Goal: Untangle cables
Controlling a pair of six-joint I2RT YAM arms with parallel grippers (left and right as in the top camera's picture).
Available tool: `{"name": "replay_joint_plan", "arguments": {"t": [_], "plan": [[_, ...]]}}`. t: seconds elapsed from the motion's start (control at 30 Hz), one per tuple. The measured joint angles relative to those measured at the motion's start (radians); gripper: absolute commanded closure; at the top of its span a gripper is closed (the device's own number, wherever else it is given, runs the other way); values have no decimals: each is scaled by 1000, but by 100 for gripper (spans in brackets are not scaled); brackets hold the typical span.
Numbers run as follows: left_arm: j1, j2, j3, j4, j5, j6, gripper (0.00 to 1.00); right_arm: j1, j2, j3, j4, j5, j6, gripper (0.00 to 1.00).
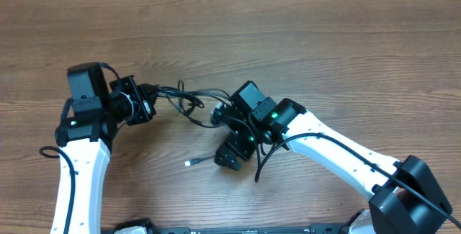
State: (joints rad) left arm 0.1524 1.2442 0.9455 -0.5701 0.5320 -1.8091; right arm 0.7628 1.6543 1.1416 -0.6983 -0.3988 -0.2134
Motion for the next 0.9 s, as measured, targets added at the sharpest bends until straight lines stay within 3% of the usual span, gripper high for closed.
{"name": "replay_joint_plan", "arguments": {"t": [0.23,0.4,0.53,0.67,0.9], "plan": [[-7,0,0,-3,18,-19,96,50,-1,-5,225,176,-1,0],[-7,0,0,-3,62,-26,96,84,22,-5,254,283,-11,0],[-2,0,0,9,74,-38,96,85,70,-5,226,282,-14,8],[19,0,0,170,99,-54,96,84,85,-5,172,183,7,19],[62,2,3,533,134,-120,96,84,87,-8,-7,39,23,21]]}}
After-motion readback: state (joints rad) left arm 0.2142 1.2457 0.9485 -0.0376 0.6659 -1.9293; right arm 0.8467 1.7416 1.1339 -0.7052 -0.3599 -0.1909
